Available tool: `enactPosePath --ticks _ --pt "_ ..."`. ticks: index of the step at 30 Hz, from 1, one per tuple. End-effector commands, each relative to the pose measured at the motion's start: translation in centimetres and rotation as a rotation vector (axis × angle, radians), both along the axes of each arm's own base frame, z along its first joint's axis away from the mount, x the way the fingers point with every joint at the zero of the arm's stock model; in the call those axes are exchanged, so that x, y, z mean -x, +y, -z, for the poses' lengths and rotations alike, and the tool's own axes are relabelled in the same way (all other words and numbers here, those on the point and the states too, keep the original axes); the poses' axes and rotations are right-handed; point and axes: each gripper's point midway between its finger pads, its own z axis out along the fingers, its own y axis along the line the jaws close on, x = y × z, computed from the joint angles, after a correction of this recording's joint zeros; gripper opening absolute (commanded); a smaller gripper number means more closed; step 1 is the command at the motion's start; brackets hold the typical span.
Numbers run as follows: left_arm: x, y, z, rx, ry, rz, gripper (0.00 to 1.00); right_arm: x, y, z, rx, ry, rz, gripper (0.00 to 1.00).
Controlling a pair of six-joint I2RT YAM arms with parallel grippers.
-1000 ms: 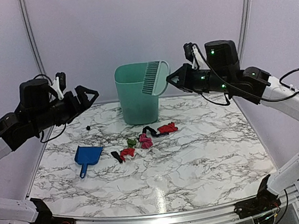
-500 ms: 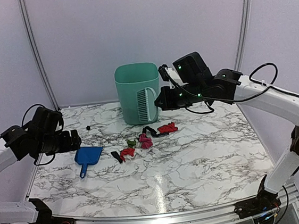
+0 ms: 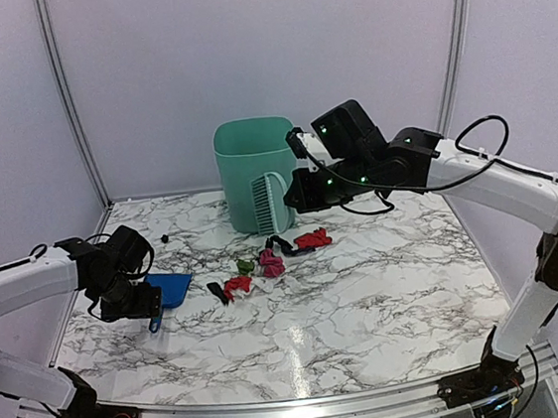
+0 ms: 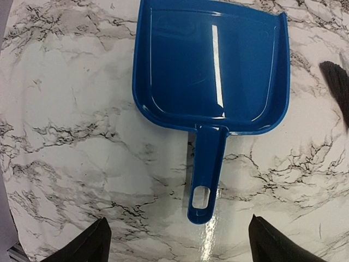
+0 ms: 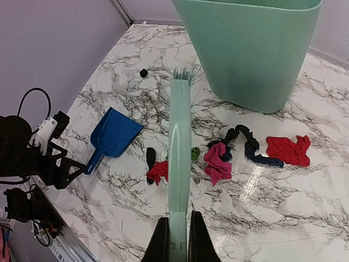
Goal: Sweep away the paper scraps from the table
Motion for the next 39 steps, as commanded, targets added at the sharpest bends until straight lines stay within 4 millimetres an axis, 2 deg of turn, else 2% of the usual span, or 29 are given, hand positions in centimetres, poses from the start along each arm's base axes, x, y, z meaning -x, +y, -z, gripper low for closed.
enactPosePath --ticks 1,6,10,19,24,29,34,39 --pt "0.2 -0.7 2.2 0.006 0.065 0.043 0.88 0.2 0.2 -1.6 -0.012 -0.031 -0.007 0.0" --pt "-0.1 -1.1 4.1 0.006 0.097 0.047 0.83 0.2 0.1 -1.7 -0.009 -0.033 -0.005 0.0" --pt "-0.2 -1.3 5.4 0.0 0.124 0.053 0.75 0.2 -0.4 -1.6 -0.004 -0.04 0.007 0.0" --pt "-0.1 -1.1 7.2 -0.008 0.145 0.046 0.61 0.4 -0.6 -0.9 0.018 -0.037 -0.004 0.0" --pt "0.1 -1.1 7.7 0.002 0.136 0.04 0.52 0.3 -0.3 -0.9 0.022 -0.036 -0.013 0.0" --pt "0.3 -1.2 7.9 0.012 0.139 0.044 0.37 0.3 -0.3 -0.9 0.02 -0.034 -0.013 0.0" --pt "0.1 -1.3 7.4 0.021 0.122 0.048 0.22 0.4 -0.4 -0.9 0.025 -0.033 -0.014 0.0" --pt "-0.1 -1.7 6.5 0.048 0.091 0.051 0.15 0.4 -0.4 -0.9 0.024 -0.033 -0.011 0.0"
